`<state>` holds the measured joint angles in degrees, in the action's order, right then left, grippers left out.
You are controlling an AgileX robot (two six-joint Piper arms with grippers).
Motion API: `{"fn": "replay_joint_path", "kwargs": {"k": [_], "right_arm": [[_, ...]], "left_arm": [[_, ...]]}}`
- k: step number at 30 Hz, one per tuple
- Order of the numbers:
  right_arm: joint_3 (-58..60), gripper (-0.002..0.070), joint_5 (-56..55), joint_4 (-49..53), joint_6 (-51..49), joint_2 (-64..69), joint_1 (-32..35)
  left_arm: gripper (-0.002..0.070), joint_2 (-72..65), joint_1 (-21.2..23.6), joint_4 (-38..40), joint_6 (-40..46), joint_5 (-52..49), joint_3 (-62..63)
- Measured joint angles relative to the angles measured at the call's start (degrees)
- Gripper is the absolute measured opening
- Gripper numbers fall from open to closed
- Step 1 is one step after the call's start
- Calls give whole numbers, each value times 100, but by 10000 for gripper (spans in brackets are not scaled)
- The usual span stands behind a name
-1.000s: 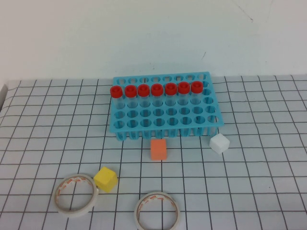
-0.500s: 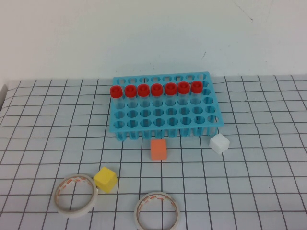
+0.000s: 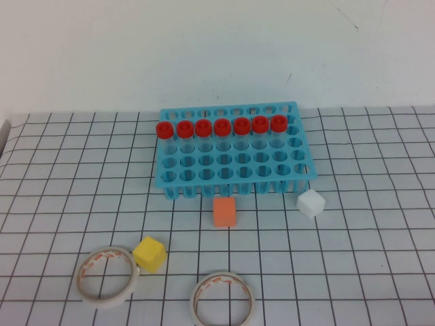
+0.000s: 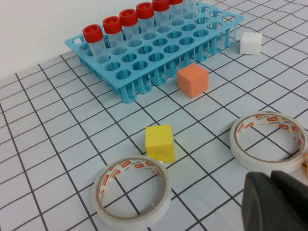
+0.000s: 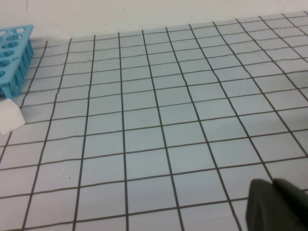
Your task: Place the test tubes
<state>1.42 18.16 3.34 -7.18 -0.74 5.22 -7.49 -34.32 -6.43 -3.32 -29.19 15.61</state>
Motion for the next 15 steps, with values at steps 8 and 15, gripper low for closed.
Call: {"fn": "replay_joint_path", "kwargs": {"k": [8, 15], "right_arm": [[0, -1, 4, 0, -9, 0, 0], [-9, -1, 26, 13, -9, 0, 0]], "left_arm": [[-1, 15, 0, 0, 0, 129, -123], [-1, 730, 1466, 9, -436, 962, -875]]}}
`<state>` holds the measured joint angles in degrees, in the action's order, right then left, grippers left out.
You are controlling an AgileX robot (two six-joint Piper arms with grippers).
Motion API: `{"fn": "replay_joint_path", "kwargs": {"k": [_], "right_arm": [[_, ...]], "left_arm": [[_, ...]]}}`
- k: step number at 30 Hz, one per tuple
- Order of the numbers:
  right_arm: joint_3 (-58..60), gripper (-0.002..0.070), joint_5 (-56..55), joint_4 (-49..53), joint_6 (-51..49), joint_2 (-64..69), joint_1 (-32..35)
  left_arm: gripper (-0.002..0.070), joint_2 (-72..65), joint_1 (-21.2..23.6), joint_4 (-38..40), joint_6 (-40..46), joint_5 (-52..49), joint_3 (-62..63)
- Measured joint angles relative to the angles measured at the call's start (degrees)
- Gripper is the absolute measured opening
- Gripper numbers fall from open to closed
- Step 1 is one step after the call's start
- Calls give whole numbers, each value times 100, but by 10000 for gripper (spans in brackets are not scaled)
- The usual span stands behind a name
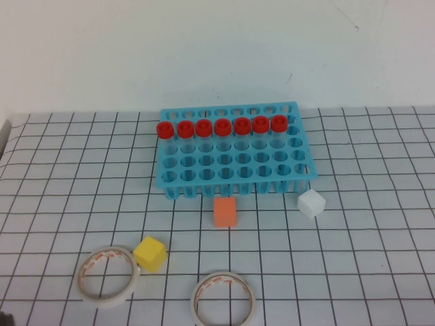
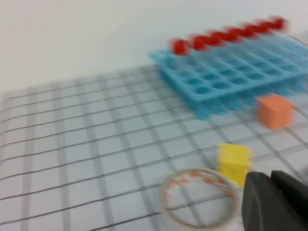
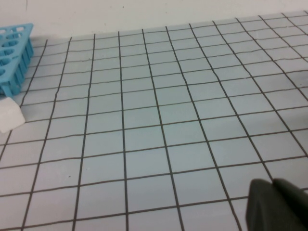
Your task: Place the test tubes
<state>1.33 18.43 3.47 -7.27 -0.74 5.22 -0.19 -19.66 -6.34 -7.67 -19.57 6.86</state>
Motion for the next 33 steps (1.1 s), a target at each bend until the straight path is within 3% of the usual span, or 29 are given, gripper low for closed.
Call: {"fn": "replay_joint_path", "kwargs": {"k": [5, 9, 18, 33], "right_arm": [[0, -1, 0, 10, 0, 0, 0], [0, -1, 0, 10, 0, 0, 8], [0, -1, 0, 10, 0, 0, 8], [0, -1, 4, 10, 0, 0, 8]], "left_arm": [[-1, 81, 1332, 169, 101, 808, -563], [-1, 94, 1803, 180, 183, 1082, -796], [-2, 96, 1857, 719, 1630, 636, -796], [-1, 96, 1857, 1198, 1751, 204, -786]]}}
